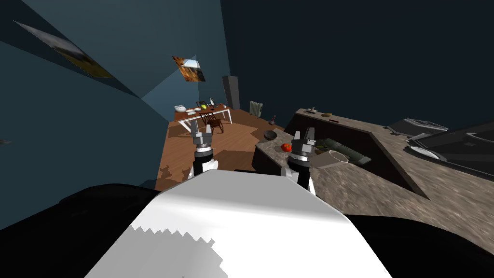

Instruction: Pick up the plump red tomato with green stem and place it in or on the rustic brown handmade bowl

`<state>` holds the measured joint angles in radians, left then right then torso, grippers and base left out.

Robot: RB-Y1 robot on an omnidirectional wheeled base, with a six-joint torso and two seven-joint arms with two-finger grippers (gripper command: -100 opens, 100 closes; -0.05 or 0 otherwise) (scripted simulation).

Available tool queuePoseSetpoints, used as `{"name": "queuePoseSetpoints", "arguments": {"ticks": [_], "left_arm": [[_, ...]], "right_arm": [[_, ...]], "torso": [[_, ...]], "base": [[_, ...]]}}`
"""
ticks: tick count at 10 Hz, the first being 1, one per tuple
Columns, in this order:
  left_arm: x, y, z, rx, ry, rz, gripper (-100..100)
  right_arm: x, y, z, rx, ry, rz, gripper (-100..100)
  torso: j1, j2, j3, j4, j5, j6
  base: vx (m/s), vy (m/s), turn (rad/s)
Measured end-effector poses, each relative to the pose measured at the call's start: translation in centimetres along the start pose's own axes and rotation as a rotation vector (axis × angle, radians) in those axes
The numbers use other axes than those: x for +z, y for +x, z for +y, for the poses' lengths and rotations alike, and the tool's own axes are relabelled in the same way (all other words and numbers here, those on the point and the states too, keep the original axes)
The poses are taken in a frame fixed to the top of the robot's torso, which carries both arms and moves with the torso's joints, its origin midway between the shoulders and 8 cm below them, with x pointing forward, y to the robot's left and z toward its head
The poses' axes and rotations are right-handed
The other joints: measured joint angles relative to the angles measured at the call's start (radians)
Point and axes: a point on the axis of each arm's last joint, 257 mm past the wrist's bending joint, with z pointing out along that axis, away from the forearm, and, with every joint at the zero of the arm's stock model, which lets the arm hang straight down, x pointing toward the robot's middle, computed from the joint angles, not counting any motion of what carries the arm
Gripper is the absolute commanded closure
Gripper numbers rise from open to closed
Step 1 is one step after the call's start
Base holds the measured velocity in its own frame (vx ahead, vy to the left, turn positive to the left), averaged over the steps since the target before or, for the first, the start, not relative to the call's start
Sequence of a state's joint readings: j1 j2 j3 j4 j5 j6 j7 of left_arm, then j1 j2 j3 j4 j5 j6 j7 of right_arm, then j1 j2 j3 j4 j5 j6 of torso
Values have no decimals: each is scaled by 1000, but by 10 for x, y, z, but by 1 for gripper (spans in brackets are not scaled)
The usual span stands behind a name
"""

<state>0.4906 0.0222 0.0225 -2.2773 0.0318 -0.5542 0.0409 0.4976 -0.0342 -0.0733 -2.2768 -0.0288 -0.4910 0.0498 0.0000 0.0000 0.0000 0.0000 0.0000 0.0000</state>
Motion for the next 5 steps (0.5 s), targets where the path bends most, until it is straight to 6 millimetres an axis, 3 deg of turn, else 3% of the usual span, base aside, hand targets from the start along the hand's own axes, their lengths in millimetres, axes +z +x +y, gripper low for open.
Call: {"name": "queuePoseSetpoints", "arguments": {"ticks": [5], "left_arm": [[0, 0, 0, 0, 0, 0, 0]], "right_arm": [[-46, -33, -67, -279, 229, 77, -100]], "torso": [[7, 3, 2, 1, 2, 0]], "base": [[-49, 119, 53]]}}
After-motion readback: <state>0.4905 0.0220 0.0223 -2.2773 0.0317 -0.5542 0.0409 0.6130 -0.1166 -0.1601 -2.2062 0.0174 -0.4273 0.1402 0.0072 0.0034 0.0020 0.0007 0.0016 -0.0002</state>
